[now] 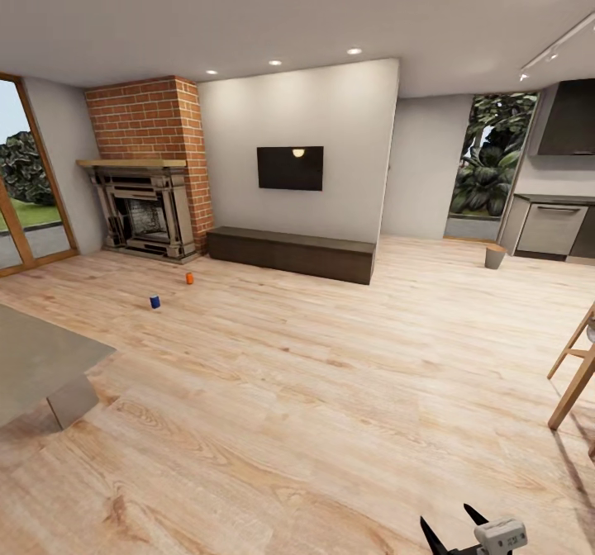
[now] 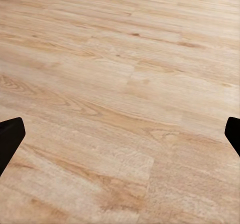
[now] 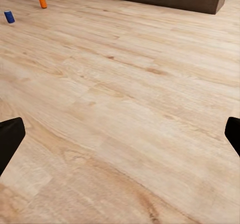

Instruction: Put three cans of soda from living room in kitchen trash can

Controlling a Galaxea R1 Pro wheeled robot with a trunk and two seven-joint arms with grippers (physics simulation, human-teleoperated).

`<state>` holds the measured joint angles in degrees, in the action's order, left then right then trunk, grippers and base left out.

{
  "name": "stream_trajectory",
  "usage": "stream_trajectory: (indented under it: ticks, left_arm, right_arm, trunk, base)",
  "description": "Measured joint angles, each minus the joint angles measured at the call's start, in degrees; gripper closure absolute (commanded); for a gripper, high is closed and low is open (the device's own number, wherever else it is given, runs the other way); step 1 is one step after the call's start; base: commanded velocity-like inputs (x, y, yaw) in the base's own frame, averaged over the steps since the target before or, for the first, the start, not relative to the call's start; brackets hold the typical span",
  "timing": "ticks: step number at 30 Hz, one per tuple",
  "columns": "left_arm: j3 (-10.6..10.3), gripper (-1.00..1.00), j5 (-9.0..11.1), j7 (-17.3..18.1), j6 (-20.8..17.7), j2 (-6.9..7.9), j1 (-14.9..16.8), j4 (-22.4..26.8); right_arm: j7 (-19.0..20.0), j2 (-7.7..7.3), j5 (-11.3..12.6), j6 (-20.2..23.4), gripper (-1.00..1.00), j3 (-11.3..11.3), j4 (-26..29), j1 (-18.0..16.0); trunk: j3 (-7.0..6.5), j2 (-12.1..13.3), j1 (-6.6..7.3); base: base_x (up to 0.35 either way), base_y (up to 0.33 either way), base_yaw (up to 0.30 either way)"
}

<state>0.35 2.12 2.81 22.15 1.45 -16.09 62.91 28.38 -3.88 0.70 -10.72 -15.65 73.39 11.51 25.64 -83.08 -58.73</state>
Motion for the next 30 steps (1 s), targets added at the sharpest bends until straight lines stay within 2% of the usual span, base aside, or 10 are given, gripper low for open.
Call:
stream_trajectory:
  ticks: [10,14,30]
  left_arm:
    - [0.00,-1.00,-0.01,-0.01,0.00,0.02,0.00,0.01]
    - [0.00,-1.00,0.00,0.00,0.00,0.03,0.00,-0.02]
    - [0.00,-1.00,-0.02,0.00,-0.10,0.04,0.00,0.00]
  right_arm:
    - [-0.03,0.18,0.00,0.00,-1.00,0.00,0.00,0.00]
    - [-0.08,0.18,0.06,0.00,-1.00,0.00,-0.04,0.00]
    - [-0.17,0.18,0.09,0.00,-1.00,-0.08,-0.09,0.00]
  trunk:
    - [0.00,0.00,0.00]
    - [-0.04,0.00,0.00]
    - [-0.48,0.00,0.00]
  base:
    - [0.005,0.000,-0.004]
    - [0.074,0.000,-0.140]
    - [0.267,0.076,-0.239]
